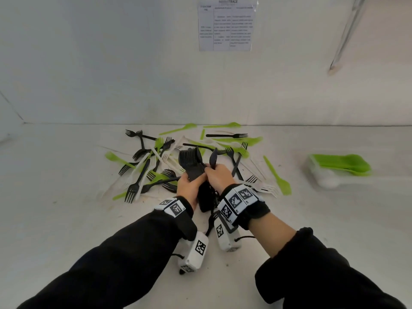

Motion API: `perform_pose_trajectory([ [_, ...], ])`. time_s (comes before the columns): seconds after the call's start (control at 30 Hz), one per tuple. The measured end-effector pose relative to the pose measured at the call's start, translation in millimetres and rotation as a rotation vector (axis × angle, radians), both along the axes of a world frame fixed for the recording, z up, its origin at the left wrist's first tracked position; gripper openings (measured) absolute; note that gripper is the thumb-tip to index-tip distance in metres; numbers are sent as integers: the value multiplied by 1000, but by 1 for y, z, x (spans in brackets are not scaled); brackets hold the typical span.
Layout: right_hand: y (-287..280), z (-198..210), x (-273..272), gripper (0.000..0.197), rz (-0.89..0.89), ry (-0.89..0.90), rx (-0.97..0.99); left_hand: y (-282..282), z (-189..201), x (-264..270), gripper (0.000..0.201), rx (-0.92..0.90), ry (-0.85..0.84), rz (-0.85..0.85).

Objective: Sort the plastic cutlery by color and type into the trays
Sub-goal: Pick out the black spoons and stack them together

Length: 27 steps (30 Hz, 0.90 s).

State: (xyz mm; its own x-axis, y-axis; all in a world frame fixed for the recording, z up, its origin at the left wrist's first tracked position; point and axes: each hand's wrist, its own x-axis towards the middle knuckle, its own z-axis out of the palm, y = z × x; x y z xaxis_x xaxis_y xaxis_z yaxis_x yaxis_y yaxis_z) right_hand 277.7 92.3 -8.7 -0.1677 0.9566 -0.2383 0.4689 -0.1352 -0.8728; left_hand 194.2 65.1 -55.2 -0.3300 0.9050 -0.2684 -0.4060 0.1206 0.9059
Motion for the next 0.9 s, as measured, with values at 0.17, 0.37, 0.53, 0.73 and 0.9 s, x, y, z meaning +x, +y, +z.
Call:
perform_pose_trajectory([
  [0.17,-1,-2,6,33,94,17,28,-3,-1,4,36,1,30,70],
  [0.37,-6,-1,18,30,15,-13,139,-10,-2,7,34,37,73,110],
  [0.53,-9,0,22,24,-15,5,199,-19,0,13,28,72,64,115],
  [0.73,-10,-5,22,30,73,34,109,-26,0,15,27,69,87,147],
  [0.9,-13,0,29,23,97,146,36,-29,1,15,24,47,107,143],
])
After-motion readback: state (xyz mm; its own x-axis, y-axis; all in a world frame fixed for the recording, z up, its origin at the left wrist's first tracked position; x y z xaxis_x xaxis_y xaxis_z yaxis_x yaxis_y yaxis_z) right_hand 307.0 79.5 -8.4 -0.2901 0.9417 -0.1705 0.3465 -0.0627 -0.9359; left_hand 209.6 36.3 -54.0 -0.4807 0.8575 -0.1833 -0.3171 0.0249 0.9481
